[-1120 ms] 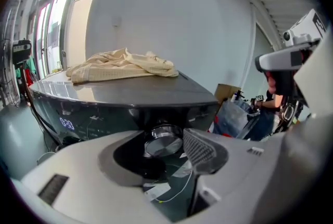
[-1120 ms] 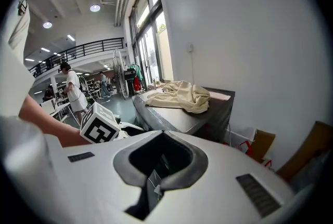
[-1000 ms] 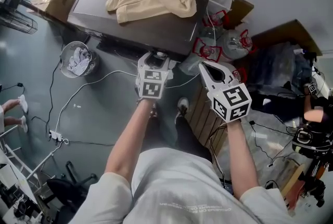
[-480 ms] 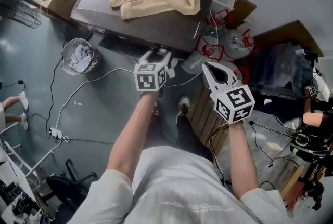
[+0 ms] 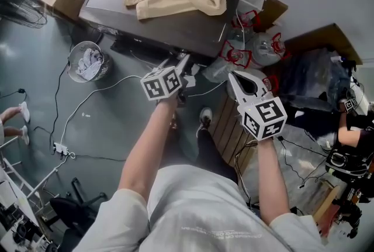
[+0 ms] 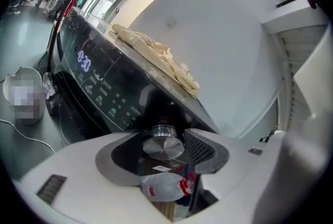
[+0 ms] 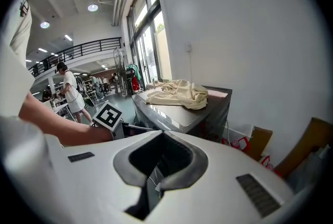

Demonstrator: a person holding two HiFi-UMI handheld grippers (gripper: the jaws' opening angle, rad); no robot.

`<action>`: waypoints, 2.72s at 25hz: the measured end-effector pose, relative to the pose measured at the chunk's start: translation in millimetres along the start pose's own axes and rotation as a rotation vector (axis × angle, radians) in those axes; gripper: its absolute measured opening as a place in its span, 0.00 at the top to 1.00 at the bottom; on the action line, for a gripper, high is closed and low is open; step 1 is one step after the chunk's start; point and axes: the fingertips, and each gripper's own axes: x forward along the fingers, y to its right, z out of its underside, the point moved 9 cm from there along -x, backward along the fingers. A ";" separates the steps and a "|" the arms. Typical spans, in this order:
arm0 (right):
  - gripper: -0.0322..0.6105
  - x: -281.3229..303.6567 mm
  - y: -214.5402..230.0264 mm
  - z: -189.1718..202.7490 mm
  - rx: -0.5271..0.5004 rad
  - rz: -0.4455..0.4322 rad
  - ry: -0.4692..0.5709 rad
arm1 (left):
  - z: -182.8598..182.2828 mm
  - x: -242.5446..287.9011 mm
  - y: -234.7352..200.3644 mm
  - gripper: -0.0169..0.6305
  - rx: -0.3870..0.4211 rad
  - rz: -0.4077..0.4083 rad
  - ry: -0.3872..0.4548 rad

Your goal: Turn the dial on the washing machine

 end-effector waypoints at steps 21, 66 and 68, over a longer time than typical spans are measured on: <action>0.93 4.8 -0.7 -3.1 -0.008 0.011 -0.014 | 12.2 3.7 -14.3 0.54 -0.247 0.152 0.074; 0.93 1.5 -2.1 2.7 -0.007 0.015 -0.026 | 10.1 4.0 -1.6 0.56 0.095 0.024 -0.014; 0.93 2.4 -2.8 2.3 -0.008 0.014 -0.026 | 9.8 4.0 -4.0 0.56 0.056 0.047 -0.013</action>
